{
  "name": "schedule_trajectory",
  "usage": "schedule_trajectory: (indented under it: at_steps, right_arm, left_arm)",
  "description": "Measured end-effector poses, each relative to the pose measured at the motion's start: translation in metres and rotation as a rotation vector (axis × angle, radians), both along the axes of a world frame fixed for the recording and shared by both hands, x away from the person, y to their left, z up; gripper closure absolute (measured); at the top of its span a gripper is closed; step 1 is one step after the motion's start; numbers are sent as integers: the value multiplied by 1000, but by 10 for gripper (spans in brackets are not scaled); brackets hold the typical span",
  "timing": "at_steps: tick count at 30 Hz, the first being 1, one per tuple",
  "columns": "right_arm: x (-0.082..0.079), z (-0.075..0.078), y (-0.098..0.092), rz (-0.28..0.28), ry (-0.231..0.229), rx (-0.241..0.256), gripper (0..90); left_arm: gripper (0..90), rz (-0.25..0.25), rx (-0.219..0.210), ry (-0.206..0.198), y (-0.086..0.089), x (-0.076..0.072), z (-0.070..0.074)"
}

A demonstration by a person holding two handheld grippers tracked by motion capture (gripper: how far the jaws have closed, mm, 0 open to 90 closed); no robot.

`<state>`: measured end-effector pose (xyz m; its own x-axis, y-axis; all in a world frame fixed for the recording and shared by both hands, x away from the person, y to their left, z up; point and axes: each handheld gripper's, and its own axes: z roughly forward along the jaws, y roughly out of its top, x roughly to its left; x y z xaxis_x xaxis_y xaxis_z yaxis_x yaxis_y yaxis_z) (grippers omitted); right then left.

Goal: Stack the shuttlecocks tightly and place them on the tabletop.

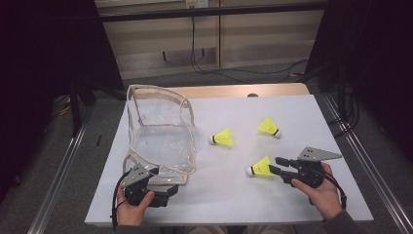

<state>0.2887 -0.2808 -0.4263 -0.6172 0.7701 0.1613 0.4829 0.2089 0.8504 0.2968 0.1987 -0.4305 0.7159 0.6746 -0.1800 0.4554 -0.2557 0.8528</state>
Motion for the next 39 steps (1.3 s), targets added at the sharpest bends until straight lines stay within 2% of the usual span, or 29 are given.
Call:
schedule_trajectory:
  at_steps: [8, 23, 28, 30, 39]
  right_arm:
    - [1, -10, 5, 18, 39, -3, 556]
    - [4, -20, 13, 74, 74, -12, 731]
    - [5, -20, 14, 108, 79, -12, 853]
    - [5, -20, 13, 126, 85, 14, 889]
    - [6, -16, 11, 129, 75, 19, 899]
  left_arm:
    - [31, 0, 1, 0, 0, 0, 0]
    - [31, 0, 3, 0, 0, -1, 0]
    - [31, -2, 2, -1, 0, -1, 0]
    - [30, -2, 5, 0, 0, -1, 1]
    - [30, -2, -1, -4, 0, -1, 0]
